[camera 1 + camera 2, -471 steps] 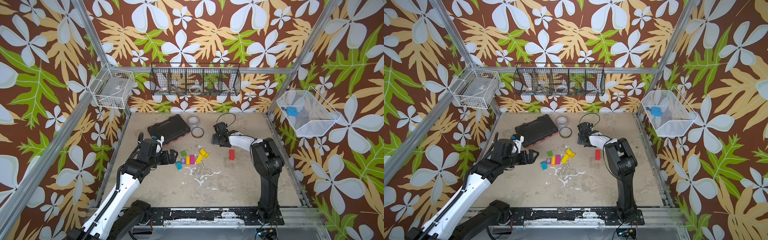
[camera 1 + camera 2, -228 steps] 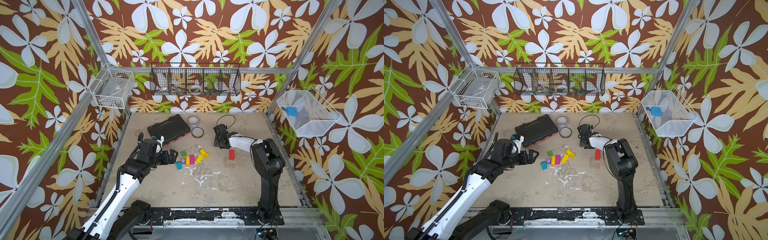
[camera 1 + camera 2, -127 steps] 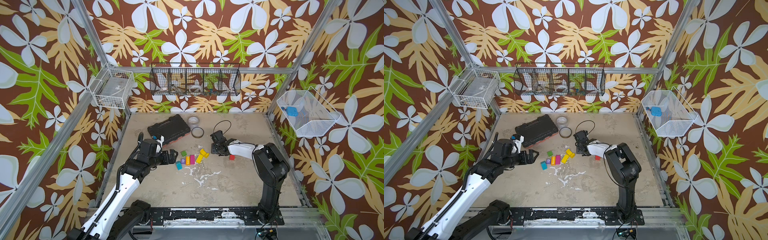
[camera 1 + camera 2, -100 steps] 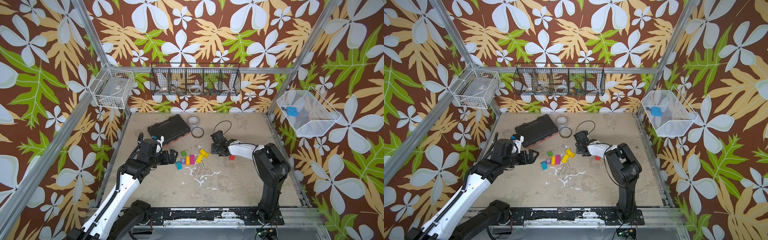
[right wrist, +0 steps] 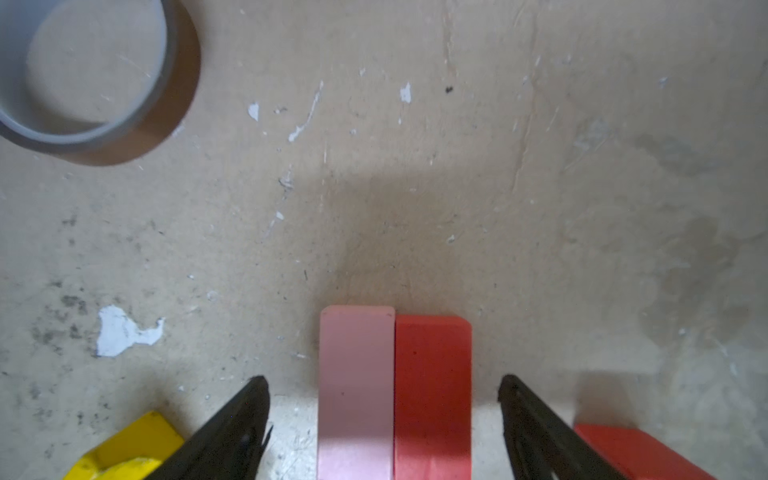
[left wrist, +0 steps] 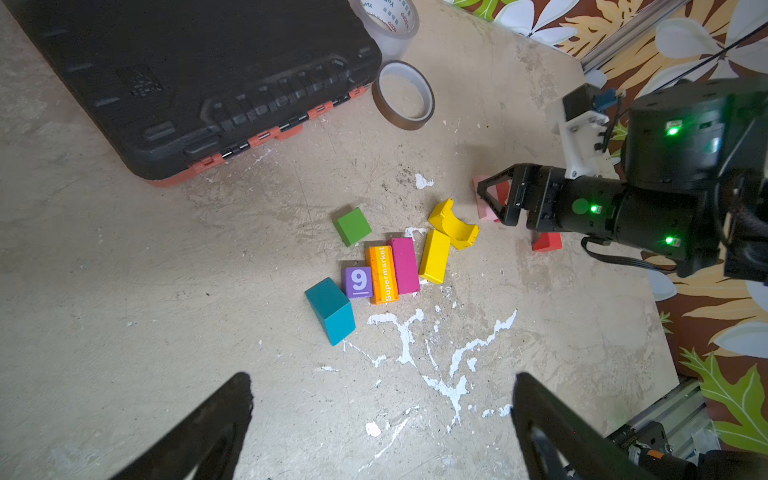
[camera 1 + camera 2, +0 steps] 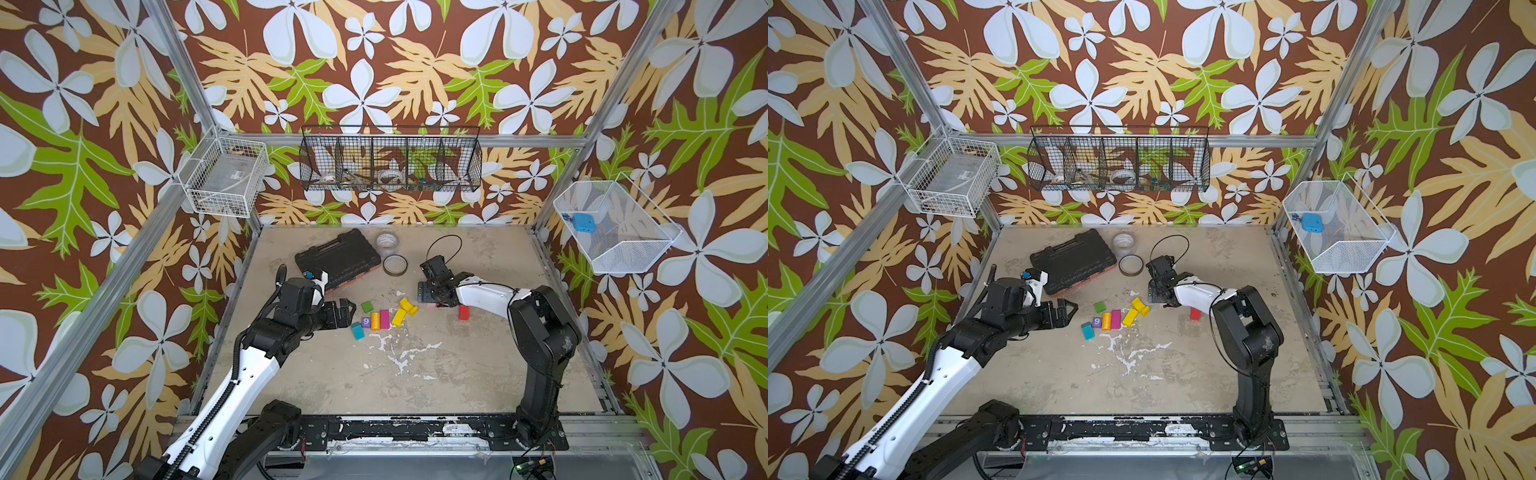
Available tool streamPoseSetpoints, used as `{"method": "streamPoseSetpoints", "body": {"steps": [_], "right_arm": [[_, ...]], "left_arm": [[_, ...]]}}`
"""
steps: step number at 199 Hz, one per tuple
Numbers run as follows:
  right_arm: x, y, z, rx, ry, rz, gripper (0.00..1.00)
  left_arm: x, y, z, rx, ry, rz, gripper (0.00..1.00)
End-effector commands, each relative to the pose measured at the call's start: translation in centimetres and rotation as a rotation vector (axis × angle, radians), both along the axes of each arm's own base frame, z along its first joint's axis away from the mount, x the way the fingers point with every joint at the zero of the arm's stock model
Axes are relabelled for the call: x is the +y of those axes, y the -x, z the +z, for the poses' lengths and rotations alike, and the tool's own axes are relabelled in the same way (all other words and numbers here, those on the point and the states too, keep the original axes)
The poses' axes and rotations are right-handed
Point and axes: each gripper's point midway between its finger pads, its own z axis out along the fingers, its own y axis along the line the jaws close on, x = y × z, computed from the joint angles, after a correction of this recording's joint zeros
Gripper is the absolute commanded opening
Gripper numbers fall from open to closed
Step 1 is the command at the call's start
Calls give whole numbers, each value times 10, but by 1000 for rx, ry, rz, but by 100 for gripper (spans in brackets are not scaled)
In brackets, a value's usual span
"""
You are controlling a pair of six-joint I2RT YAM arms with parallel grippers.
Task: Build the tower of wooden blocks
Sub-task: 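Open the right gripper and lift it away from the pink and red pair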
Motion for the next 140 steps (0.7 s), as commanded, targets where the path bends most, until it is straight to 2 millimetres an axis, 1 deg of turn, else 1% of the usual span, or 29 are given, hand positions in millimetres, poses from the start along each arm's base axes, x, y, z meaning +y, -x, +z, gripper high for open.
{"method": "streamPoseSetpoints", "body": {"steps": [1, 17, 31, 49, 58, 59, 86, 102, 125, 140], "right_arm": [[-3, -1, 23, -28, 14, 4, 91], [-6, 3, 44, -58, -1, 4, 92], [-11, 12, 61, -90, -19, 0, 92], [-27, 31, 76, -131, -33, -23, 93], [-36, 42, 78, -146, -39, -39, 93], [-37, 43, 81, -153, -44, -41, 93], [-70, 83, 82, -194, -53, -108, 92], [-92, 105, 81, -213, -57, -153, 92], [-123, 132, 80, -259, -54, -216, 92], [-140, 144, 78, -284, -49, -252, 92]], "left_arm": [[-2, -1, 1, -7, 3, -9, 98], [-2, -1, 2, -9, 4, -11, 98], [-2, -1, 1, -8, 4, -11, 98], [-2, -1, 2, -8, 5, -10, 98], [-2, -2, 0, -3, 2, -9, 98], [-2, -2, 0, -2, 2, -8, 99], [-2, -3, -6, 18, -6, -10, 98], [-3, -2, -4, 14, -3, -11, 98], [-2, -1, 1, -6, 3, -8, 98], [-1, 0, 5, -22, 6, -6, 98]]}}
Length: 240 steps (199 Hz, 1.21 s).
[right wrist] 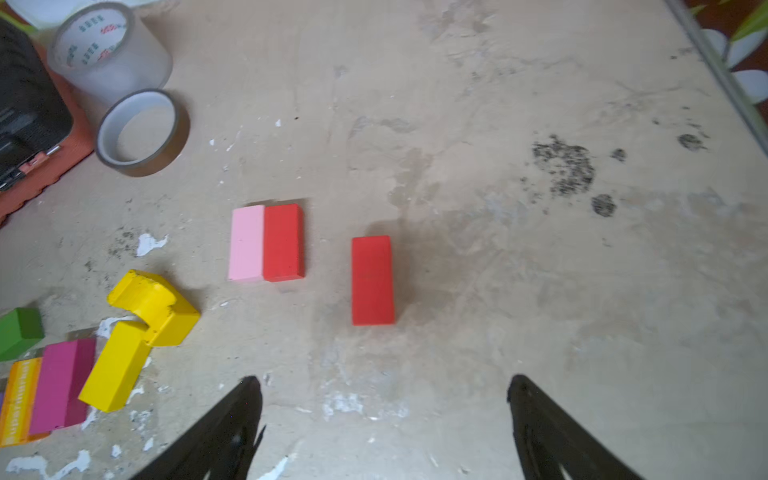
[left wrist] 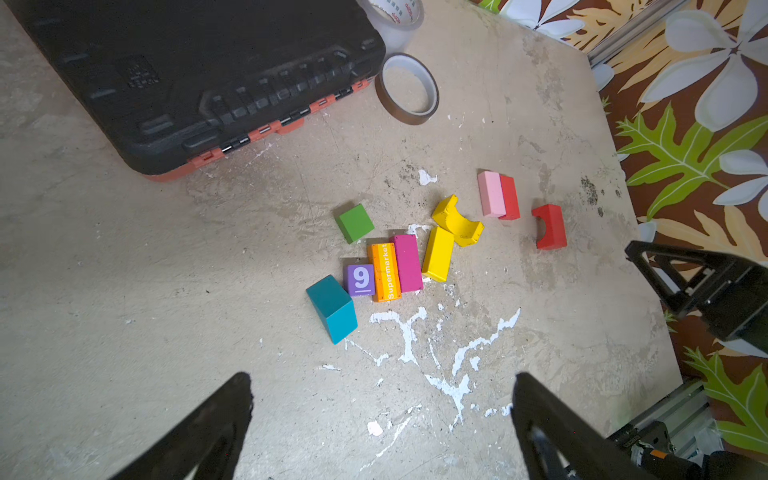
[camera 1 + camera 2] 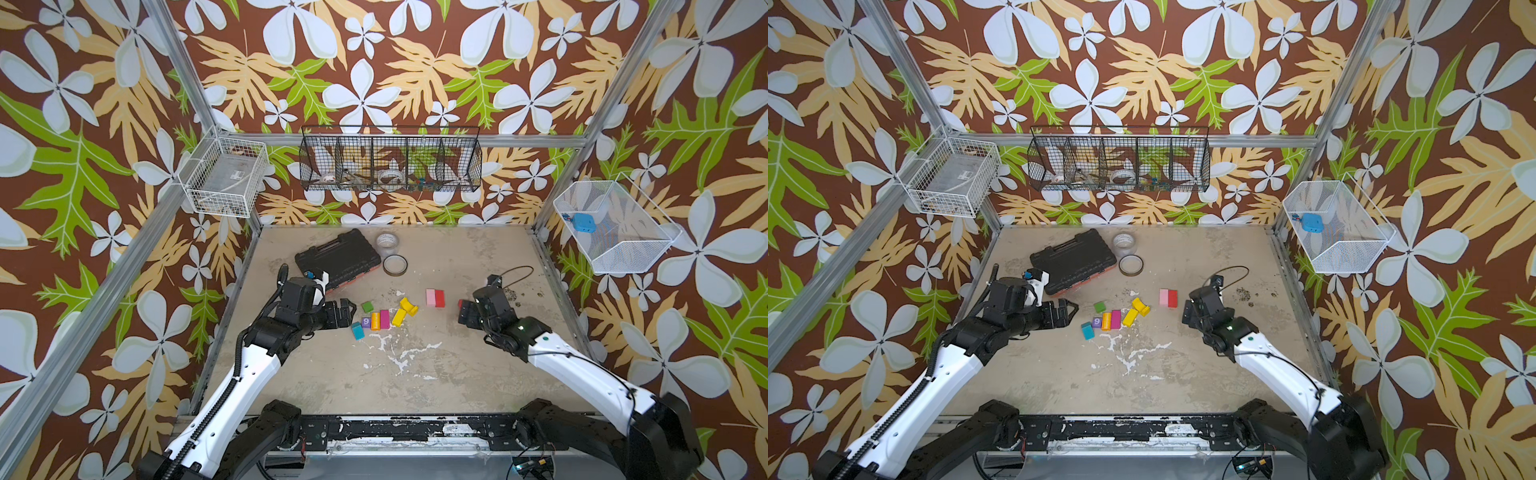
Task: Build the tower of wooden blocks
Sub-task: 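Open the right gripper and lift it away from the pink and red pair, then move the right gripper to the notched red block and grasp it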
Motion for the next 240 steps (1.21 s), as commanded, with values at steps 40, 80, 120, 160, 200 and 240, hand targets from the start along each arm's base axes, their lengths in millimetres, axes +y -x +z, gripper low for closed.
{"method": "streamPoseSetpoints", "body": {"steps": [40, 80, 120, 160, 200, 240], "right_arm": [[-28, 37, -20, -33, -85, -36, 95], [-6, 29, -42, 49, -120, 43, 94], [17, 4, -64, 159, -92, 127, 86], [14, -22, -73, 225, 21, 97, 77], [14, -40, -83, 258, 73, 81, 70], [23, -54, -99, 303, 78, 95, 53]], "left_arm": [[-1, 0, 7, -29, 9, -6, 98], [1, 2, 12, -48, 10, 3, 98], [0, 1, 7, -29, 4, 0, 99], [0, 0, 5, -21, 2, 1, 99], [-1, -1, 4, -15, -1, -1, 99], [-1, -1, 1, -6, -2, -3, 99]]}}
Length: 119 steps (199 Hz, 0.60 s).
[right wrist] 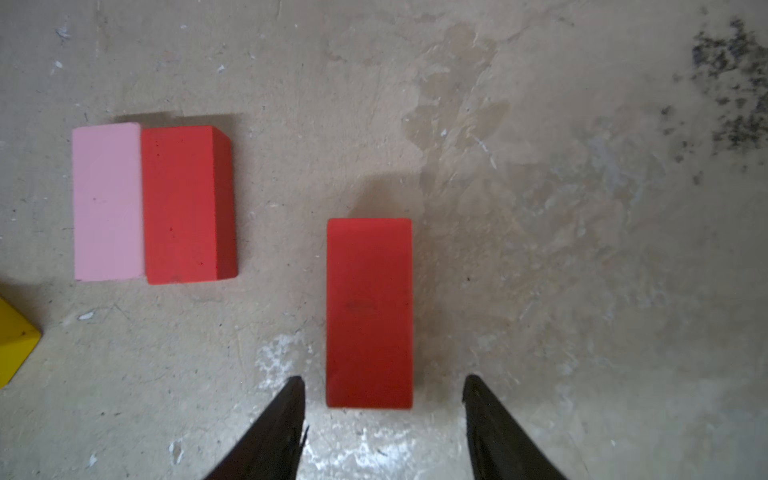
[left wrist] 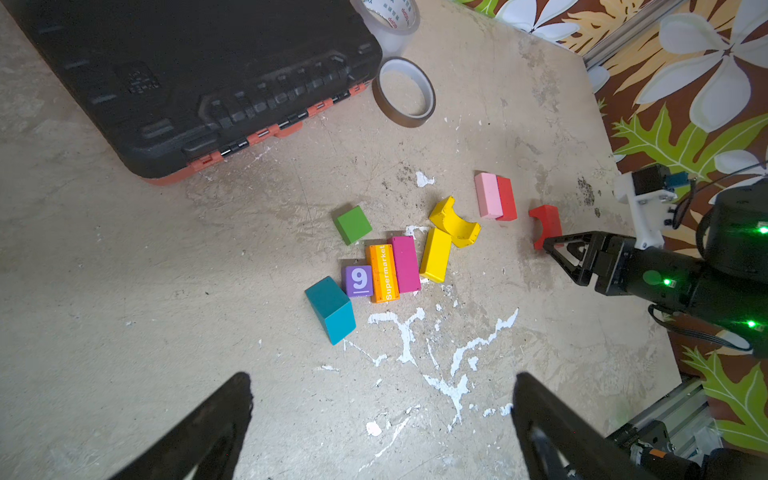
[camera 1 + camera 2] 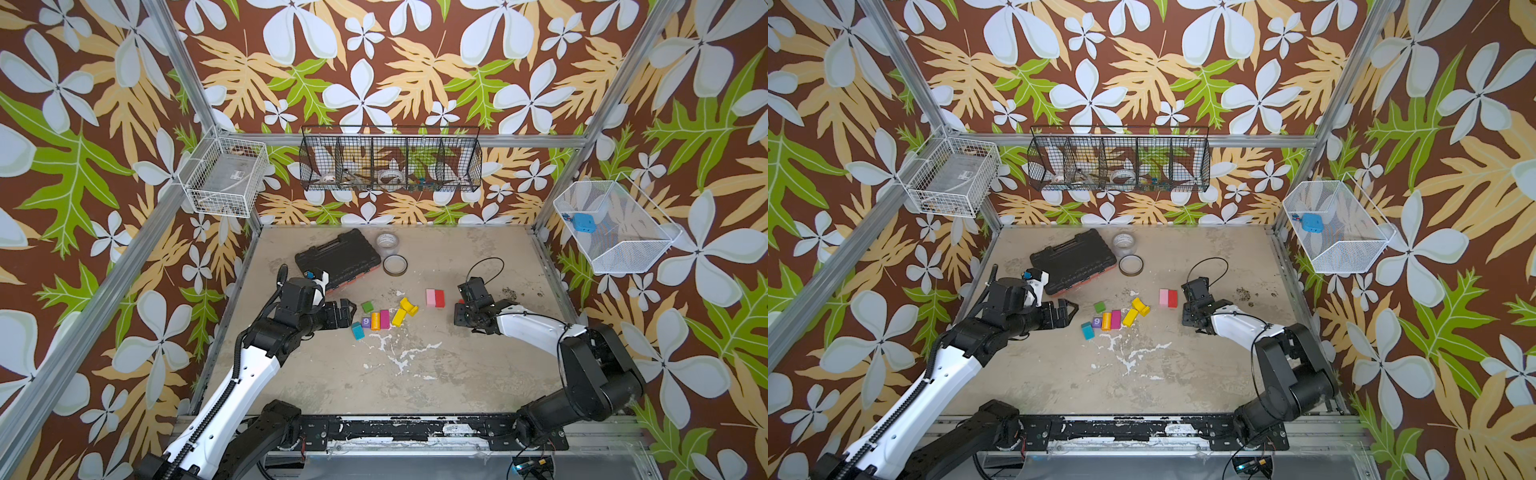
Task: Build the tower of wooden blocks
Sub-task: 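Move the right gripper to the notched red block and grasp it, then lift the notched red block and carry it toward the pink-red pair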
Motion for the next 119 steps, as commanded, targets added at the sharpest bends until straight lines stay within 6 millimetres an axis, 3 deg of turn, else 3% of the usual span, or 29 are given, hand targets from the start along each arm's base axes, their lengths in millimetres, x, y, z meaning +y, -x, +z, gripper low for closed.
{"method": "streamPoseSetpoints", "body": {"steps": [1, 40, 119], "right_arm": [[1, -9, -5, 4, 19, 6, 53], [3, -19, -14, 25, 30, -5, 50], [7, -34, -14, 28, 17, -12, 39]], "left_arm": [[-1, -1, 2, -6, 1, -1, 98], [-1, -2, -1, 4, -2, -4, 98], [-1, -3, -4, 16, -7, 0, 98]]}}
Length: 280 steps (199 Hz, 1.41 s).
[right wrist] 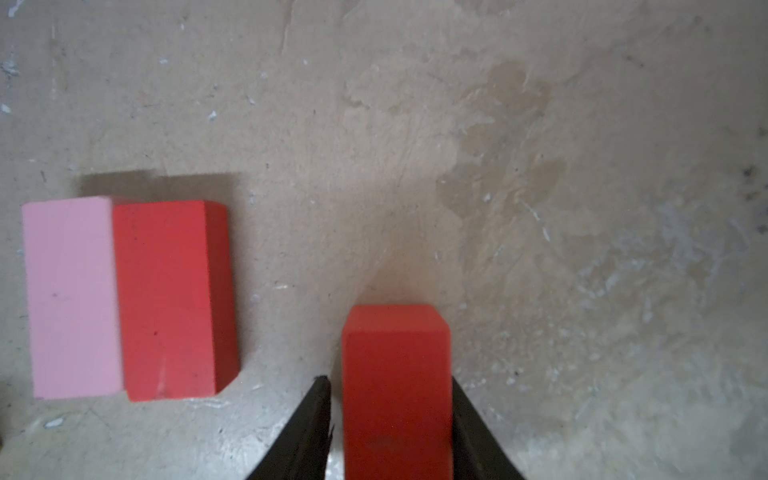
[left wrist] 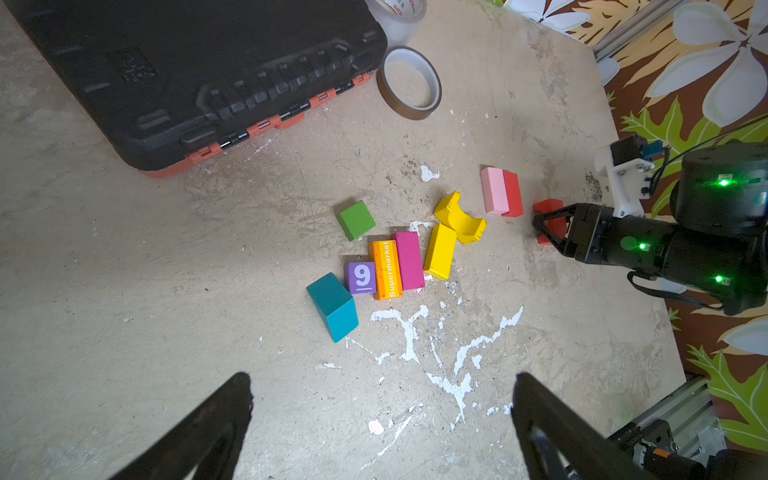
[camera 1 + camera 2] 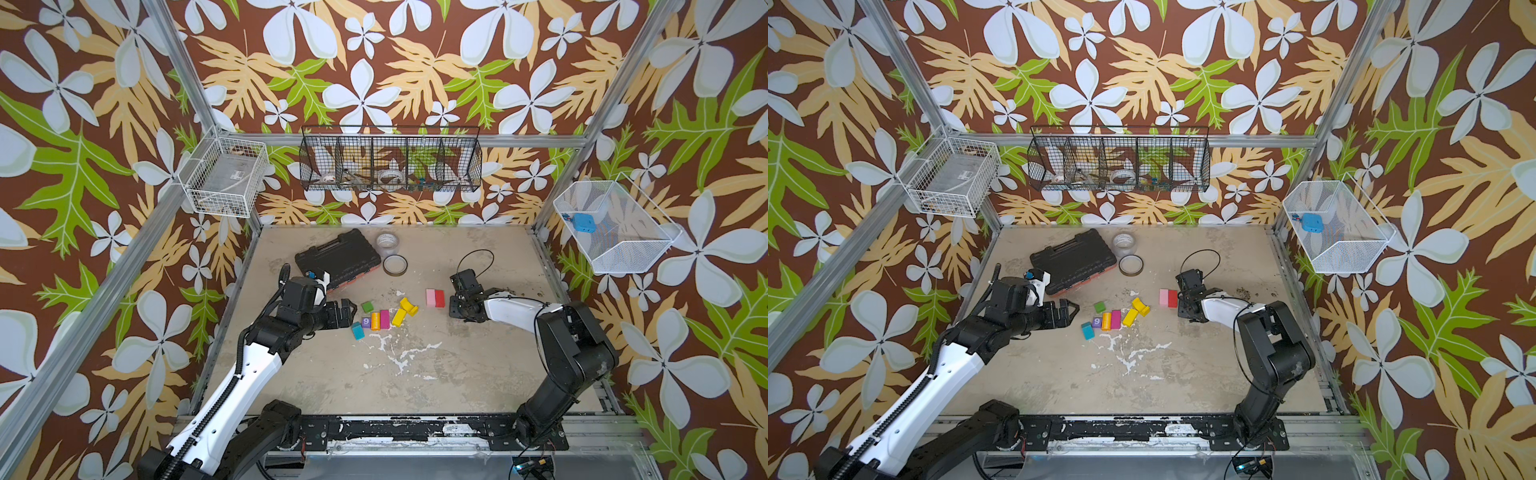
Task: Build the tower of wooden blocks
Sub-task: 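Lift the notched red block and carry it toward the pink-red pair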
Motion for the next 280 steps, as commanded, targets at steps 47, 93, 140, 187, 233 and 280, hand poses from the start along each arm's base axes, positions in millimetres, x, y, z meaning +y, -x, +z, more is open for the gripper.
{"method": "streamPoseSetpoints", "body": {"steps": [47, 93, 140, 187, 233, 280], "right_arm": [[0, -2, 0, 0, -2, -8, 24], [0, 2, 5, 1, -12, -5, 11], [0, 11, 26, -36, -47, -4, 8], [12, 22, 60, -102, -104, 32, 6], [26, 29, 96, -180, -172, 69, 3], [27, 21, 155, -296, -251, 14, 5]], "left_arm": [[-1, -2, -3, 12, -4, -4, 98], [-3, -3, -9, 33, -9, -9, 98], [-2, -3, -9, 31, -10, -7, 98], [-2, -3, -8, 31, -9, -7, 98], [-3, -3, -10, 37, -9, -13, 98], [-4, -4, -12, 44, -8, -14, 98]]}}
